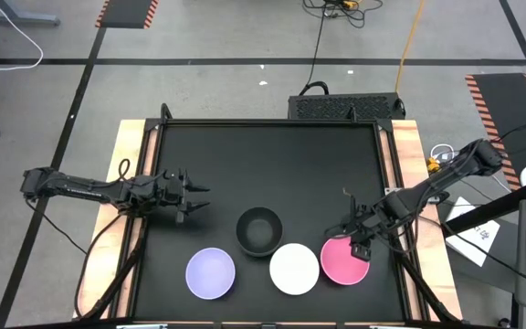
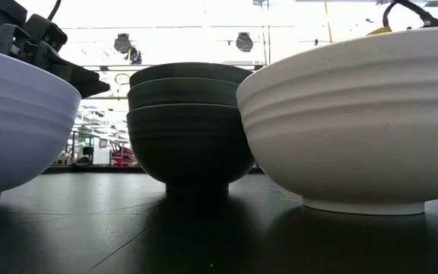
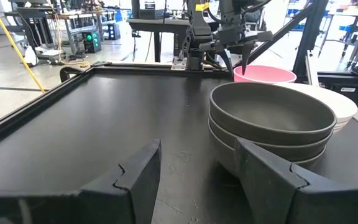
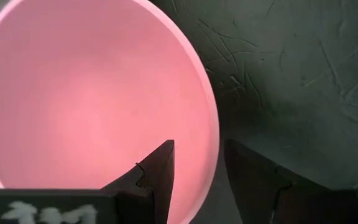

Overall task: Nest bowls inside each other
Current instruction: Stack the pink bowl on top of the black bowl

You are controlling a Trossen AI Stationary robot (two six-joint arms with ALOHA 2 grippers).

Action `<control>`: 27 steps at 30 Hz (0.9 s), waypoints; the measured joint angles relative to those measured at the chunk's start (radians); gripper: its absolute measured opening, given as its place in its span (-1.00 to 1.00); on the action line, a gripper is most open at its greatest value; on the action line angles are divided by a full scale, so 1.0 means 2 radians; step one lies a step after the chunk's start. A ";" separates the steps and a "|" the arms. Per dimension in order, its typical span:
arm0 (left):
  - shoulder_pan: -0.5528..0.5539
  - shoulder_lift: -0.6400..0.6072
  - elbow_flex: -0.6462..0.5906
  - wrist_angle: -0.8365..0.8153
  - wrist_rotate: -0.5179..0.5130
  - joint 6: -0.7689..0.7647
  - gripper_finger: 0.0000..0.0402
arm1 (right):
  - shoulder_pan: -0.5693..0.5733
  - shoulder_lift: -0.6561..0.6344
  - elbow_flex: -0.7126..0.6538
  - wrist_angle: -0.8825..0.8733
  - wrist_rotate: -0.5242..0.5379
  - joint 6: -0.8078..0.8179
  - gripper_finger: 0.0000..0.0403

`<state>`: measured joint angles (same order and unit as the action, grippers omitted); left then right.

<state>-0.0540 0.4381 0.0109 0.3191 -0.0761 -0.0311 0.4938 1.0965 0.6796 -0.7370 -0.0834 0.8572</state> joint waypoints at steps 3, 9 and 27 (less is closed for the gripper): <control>0.000 0.000 0.000 0.000 0.000 0.000 0.03 | 0.000 0.005 0.000 0.000 0.000 -0.005 -0.33; 0.000 0.000 0.000 0.000 0.014 0.000 0.03 | 0.000 0.008 0.000 -0.010 0.002 -0.023 -0.49; 0.000 0.000 0.000 0.006 0.016 0.002 0.03 | -0.022 -0.031 0.000 0.015 0.053 -0.028 -0.99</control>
<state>-0.0536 0.4380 0.0109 0.3321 -0.0433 -0.0269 0.4507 1.0340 0.6788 -0.7070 0.0221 0.8011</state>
